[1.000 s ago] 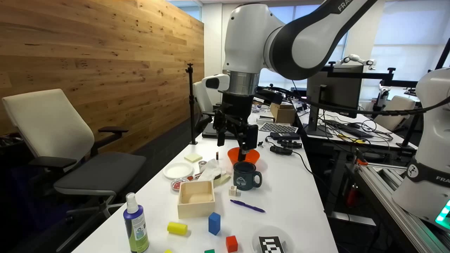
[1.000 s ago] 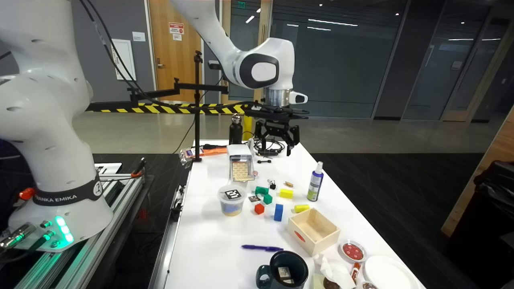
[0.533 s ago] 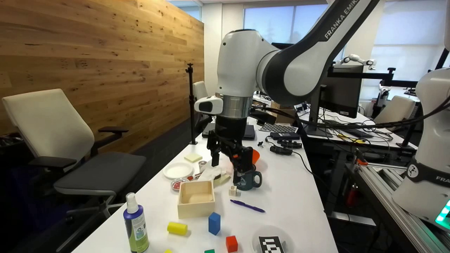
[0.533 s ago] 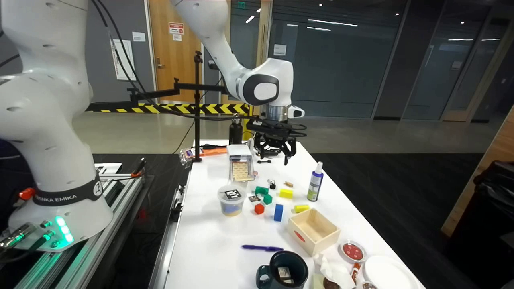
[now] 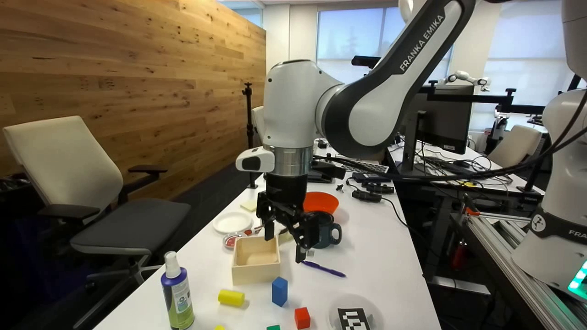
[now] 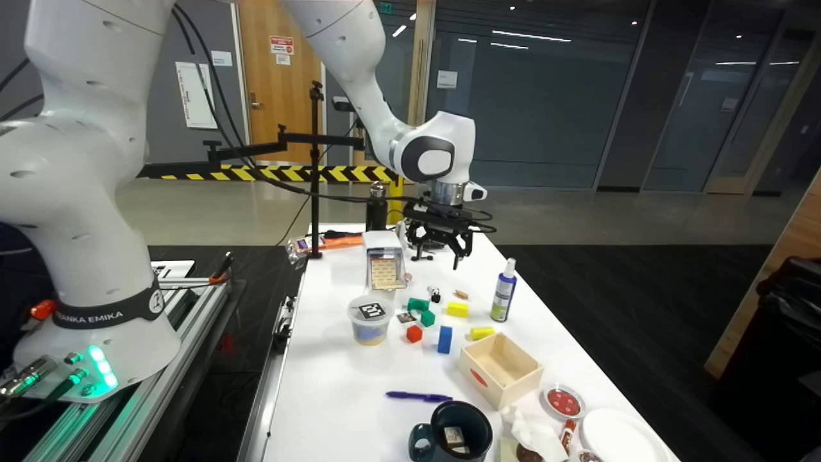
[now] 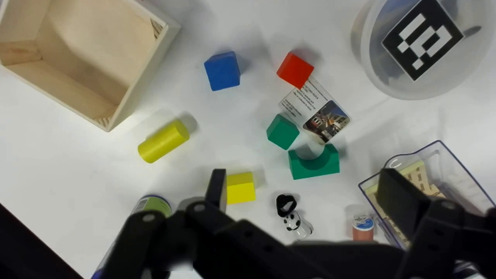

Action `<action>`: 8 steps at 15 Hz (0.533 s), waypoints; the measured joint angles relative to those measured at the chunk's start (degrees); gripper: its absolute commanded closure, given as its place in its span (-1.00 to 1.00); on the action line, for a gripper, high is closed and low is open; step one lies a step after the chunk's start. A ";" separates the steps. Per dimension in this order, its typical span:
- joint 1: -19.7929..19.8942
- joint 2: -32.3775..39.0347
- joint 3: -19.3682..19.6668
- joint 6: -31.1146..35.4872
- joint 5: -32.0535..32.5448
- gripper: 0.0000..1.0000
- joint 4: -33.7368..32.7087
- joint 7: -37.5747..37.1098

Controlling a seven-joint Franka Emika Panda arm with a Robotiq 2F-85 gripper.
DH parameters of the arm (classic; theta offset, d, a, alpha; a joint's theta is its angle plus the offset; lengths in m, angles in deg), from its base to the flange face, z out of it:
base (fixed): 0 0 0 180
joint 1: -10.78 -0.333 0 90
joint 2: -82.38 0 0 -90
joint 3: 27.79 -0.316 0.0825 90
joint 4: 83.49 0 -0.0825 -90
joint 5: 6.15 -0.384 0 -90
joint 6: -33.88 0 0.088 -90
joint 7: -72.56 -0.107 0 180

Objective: Put the green square on top of the blue block.

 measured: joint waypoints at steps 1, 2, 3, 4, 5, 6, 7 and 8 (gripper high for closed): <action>0.01 0.98 -0.37 -0.82 0.00 -1.00 -0.94 0.47; 0.03 1.93 -0.70 -1.66 0.00 -1.00 -1.84 0.94; 0.06 2.82 -0.98 -2.58 0.00 -1.00 -2.72 1.34; 0.06 3.70 -1.18 -3.41 0.00 -1.00 -3.50 1.70; 0.08 4.52 -1.37 -4.17 0.00 -1.00 -4.26 2.04; 0.11 5.33 -1.53 -4.98 0.00 -1.00 -4.96 2.38; 0.11 6.03 -1.66 -5.69 0.00 -1.00 -5.63 2.74; 0.12 6.72 -1.77 -6.41 0.00 -1.00 -6.22 3.17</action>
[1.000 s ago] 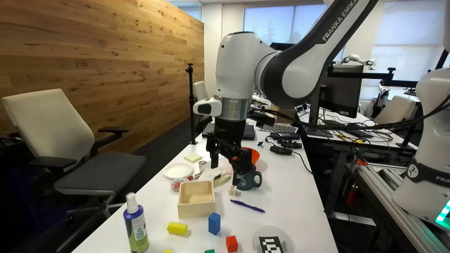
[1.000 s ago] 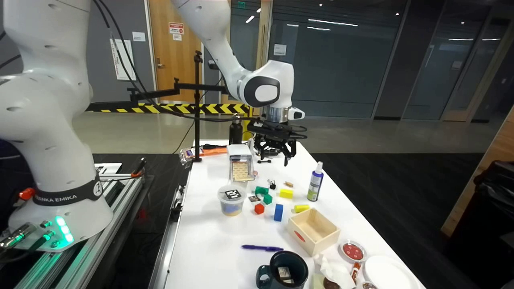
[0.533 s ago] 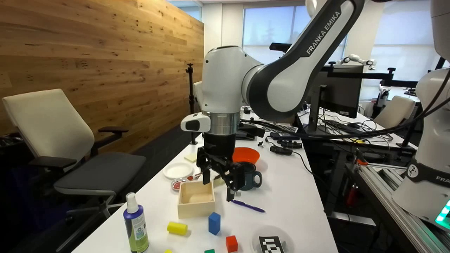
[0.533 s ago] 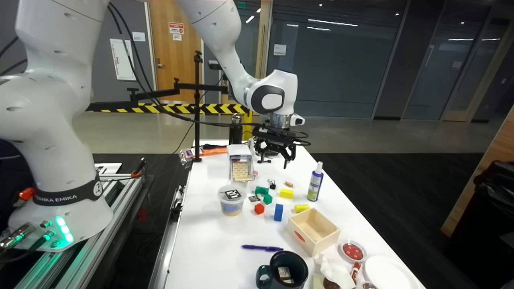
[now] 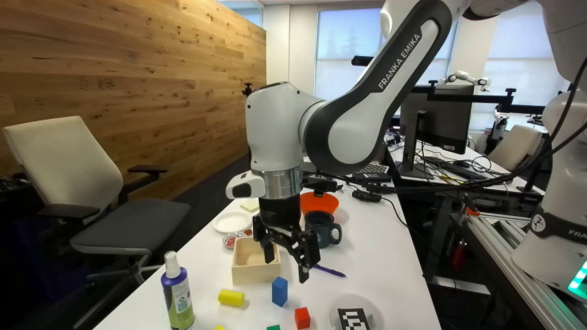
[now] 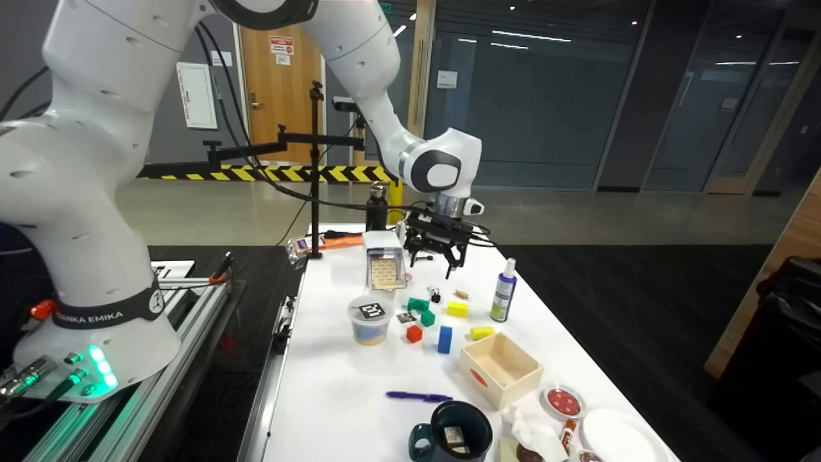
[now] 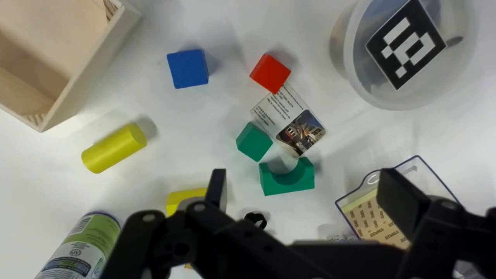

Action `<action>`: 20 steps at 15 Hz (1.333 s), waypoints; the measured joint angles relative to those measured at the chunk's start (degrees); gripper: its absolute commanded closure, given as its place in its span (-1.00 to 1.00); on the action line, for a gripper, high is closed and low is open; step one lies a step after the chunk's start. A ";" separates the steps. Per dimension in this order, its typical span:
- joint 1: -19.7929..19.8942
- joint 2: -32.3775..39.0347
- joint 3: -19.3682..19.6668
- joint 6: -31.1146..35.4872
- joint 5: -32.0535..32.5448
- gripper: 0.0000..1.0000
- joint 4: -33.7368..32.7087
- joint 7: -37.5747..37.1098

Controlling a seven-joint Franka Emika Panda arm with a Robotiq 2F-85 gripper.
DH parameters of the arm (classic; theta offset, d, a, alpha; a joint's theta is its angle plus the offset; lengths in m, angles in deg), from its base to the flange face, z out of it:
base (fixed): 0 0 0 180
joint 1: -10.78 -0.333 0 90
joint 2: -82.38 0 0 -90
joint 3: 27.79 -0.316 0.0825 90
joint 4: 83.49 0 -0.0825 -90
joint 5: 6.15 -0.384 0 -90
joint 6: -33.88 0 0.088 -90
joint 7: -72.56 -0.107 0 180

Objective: Put the green square on top of the blue block.

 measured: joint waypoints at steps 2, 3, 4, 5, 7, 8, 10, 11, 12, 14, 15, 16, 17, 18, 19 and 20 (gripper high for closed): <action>0.01 1.29 -0.26 -1.28 0.00 -1.00 -1.19 0.71; 0.02 1.93 -0.39 -1.39 0.00 -1.00 -1.70 1.08; 0.03 2.60 -0.50 -1.39 0.00 -1.00 -2.17 1.49; 0.06 3.29 -0.59 -1.39 0.00 -1.00 -2.64 1.92; 0.14 4.71 -0.70 -1.39 -0.13 -1.00 -3.49 2.75; 0.19 5.43 -0.76 -1.39 -0.27 -1.00 -3.96 3.11; 0.28 6.99 -0.84 -1.39 -0.68 -1.00 -4.87 3.77; 0.34 7.75 -0.87 -1.39 -0.82 -1.00 -5.29 4.00; 0.39 8.58 -0.90 -1.42 -0.98 -1.00 -5.77 4.27; 0.59 10.20 -0.98 -1.53 -1.07 -1.00 -6.79 4.65; 0.71 11.03 -1.04 -1.65 -1.07 -1.00 -7.44 4.74; 0.80 11.87 -1.05 -1.85 -1.07 -1.00 -8.16 4.78; 0.89 12.65 -1.05 -2.36 -1.08 -1.00 -9.02 4.79; 0.95 13.36 -1.06 -3.25 -1.16 -1.00 -10.01 4.79; 0.95 13.69 -1.02 -3.42 -1.16 -1.00 -10.43 4.79; 0.93 13.75 -0.99 -3.40 -1.16 -1.00 -10.41 4.79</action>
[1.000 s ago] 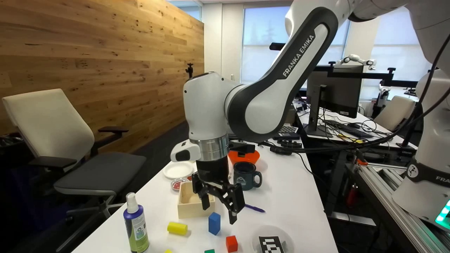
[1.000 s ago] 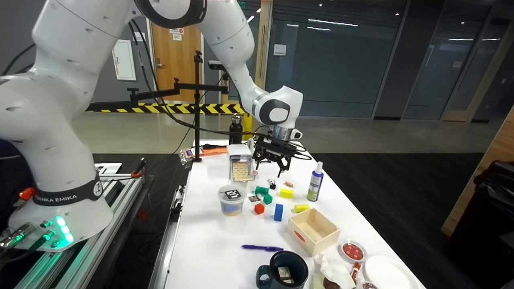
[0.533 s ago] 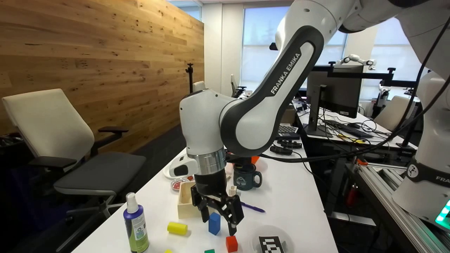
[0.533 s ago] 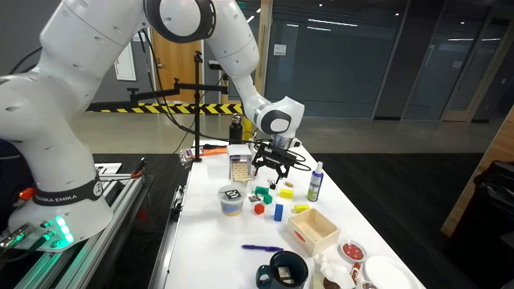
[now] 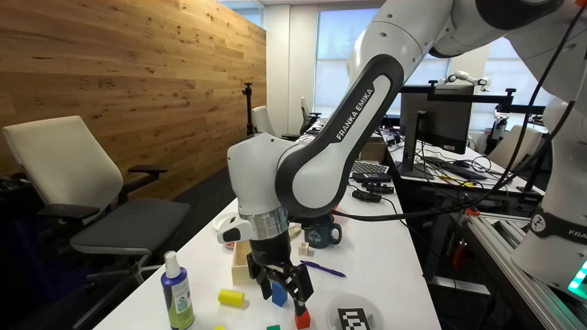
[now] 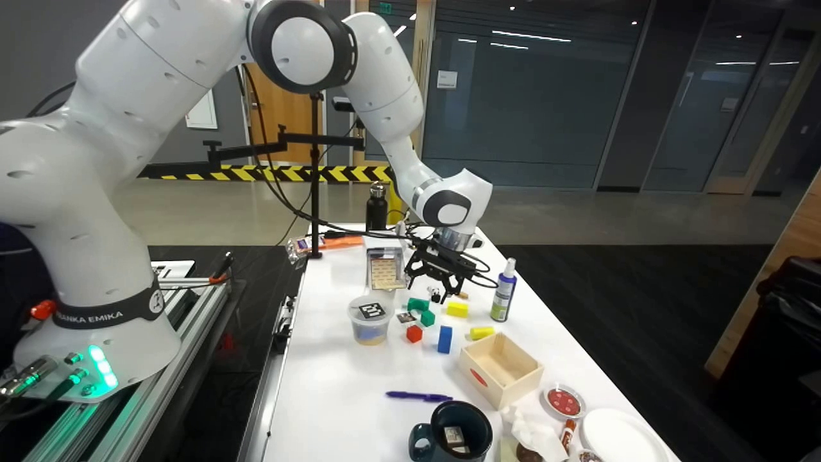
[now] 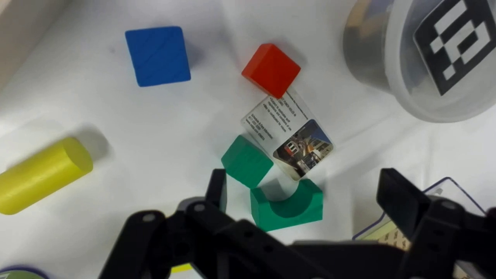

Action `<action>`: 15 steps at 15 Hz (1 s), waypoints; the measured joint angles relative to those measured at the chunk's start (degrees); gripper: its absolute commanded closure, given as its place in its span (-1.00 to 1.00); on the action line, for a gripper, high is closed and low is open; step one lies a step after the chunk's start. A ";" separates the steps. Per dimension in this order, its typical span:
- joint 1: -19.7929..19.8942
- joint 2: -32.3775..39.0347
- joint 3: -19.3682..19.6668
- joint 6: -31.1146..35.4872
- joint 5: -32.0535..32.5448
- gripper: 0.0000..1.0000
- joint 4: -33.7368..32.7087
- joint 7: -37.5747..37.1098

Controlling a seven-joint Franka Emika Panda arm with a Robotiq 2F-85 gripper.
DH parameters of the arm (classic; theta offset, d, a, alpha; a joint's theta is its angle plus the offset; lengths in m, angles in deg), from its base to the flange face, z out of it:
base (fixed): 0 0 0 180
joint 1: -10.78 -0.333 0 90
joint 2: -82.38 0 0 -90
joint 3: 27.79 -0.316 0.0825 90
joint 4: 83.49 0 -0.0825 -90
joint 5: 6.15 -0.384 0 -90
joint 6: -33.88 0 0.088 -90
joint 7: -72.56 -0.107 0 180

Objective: Put the green square on top of the blue block.

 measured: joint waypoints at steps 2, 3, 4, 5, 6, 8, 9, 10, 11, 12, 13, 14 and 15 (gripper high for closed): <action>-0.07 0.00 0.00 0.00 0.00 -1.00 0.04 0.00; -0.08 0.00 0.00 0.00 0.00 -1.00 0.04 0.00; -0.08 0.00 0.00 0.00 0.00 -1.00 0.04 0.00; -0.08 0.00 0.00 0.00 0.00 -1.00 0.04 0.00; -0.12 0.06 0.08 0.08 0.00 -1.00 0.03 -0.11; -0.21 0.97 0.26 0.81 0.05 -1.00 -0.29 -0.12; -0.29 1.88 0.36 1.52 0.12 -1.00 -0.70 -0.05; -0.33 3.06 0.39 2.55 0.17 -1.00 -1.21 0.05; -0.39 4.42 0.39 3.51 0.19 -1.00 -1.84 0.16; -0.47 5.79 0.40 4.29 0.21 -1.00 -2.57 0.28; -0.59 7.17 0.41 4.89 0.28 -1.00 -3.36 0.37; -0.72 8.44 0.41 5.24 0.42 -1.00 -4.22 0.47; -0.85 9.64 0.41 5.29 0.55 -1.00 -5.15 0.54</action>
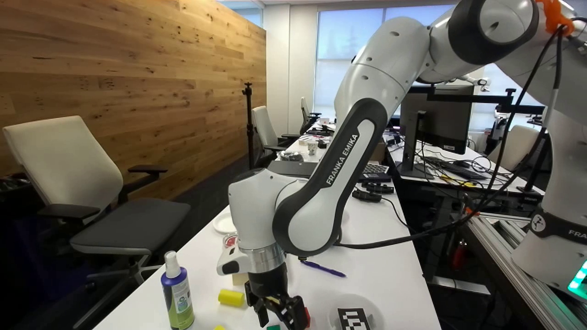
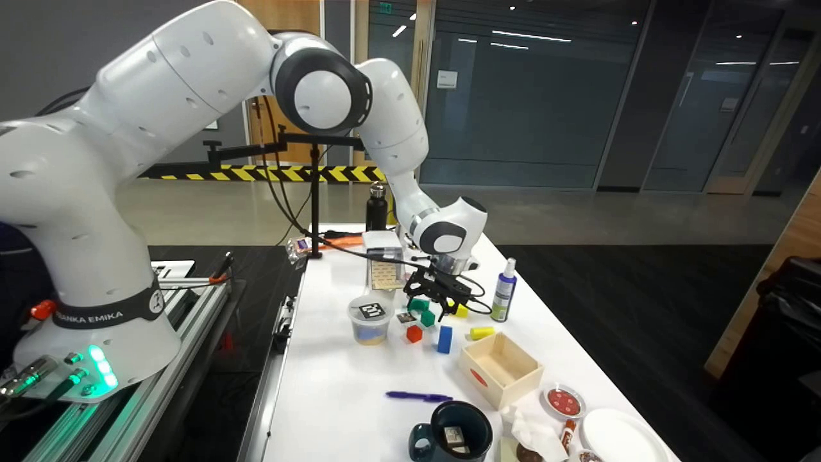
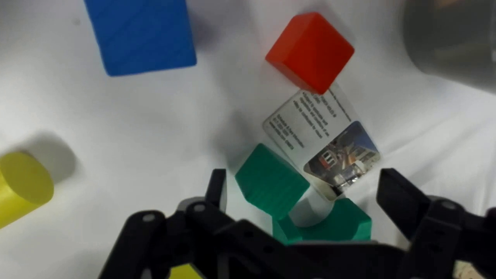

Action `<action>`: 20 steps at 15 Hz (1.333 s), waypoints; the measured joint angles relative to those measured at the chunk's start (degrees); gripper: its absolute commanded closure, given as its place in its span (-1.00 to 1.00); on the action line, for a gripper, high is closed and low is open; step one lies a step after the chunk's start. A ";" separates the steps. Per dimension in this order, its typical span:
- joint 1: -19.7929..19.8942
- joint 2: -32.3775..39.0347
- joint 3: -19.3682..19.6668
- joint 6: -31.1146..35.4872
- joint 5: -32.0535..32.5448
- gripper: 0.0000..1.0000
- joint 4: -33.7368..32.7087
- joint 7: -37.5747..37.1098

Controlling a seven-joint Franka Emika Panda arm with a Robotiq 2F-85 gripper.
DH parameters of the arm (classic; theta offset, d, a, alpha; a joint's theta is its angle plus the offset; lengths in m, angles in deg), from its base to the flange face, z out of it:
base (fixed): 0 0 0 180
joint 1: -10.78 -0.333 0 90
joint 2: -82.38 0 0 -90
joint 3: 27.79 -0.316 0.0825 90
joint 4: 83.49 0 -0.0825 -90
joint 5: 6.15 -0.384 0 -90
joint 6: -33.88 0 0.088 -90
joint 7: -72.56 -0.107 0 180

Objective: Put the green square on top of the blue block.

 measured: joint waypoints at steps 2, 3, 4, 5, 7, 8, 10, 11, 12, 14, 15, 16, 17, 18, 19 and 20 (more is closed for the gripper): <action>-0.20 2.00 0.00 0.00 0.14 -1.00 -1.81 0.19; -0.29 2.77 0.00 0.00 0.19 -1.00 -2.64 0.24; -0.38 3.40 0.02 0.00 0.25 -1.00 -3.40 0.26; -0.52 3.89 0.06 -0.01 0.33 -1.00 -4.11 0.26; -0.78 4.57 0.07 -0.09 0.54 -1.00 -5.35 0.26; -0.90 4.80 0.07 -0.09 0.62 -1.00 -5.83 0.26; -1.07 5.29 0.07 -0.10 0.67 -1.00 -6.70 0.26; -1.26 5.46 0.24 -0.10 0.67 -1.00 -7.02 0.17; -1.56 5.53 0.52 -0.09 0.67 -1.00 -7.22 -0.02; -2.36 5.54 1.23 -0.08 0.67 -1.00 -7.38 -1.05; -2.79 5.53 1.55 0.02 0.73 -1.00 -7.40 -1.68; -3.23 5.52 1.89 0.21 0.86 -1.00 -7.40 -2.45; -3.78 5.48 2.29 0.38 1.08 -1.00 -7.40 -3.54; -4.35 5.42 2.65 0.49 1.40 -1.00 -7.38 -4.72; -4.99 5.31 3.04 0.72 1.73 -1.00 -7.23 -6.05; -5.68 5.17 3.42 1.09 2.17 -1.00 -6.99 -7.57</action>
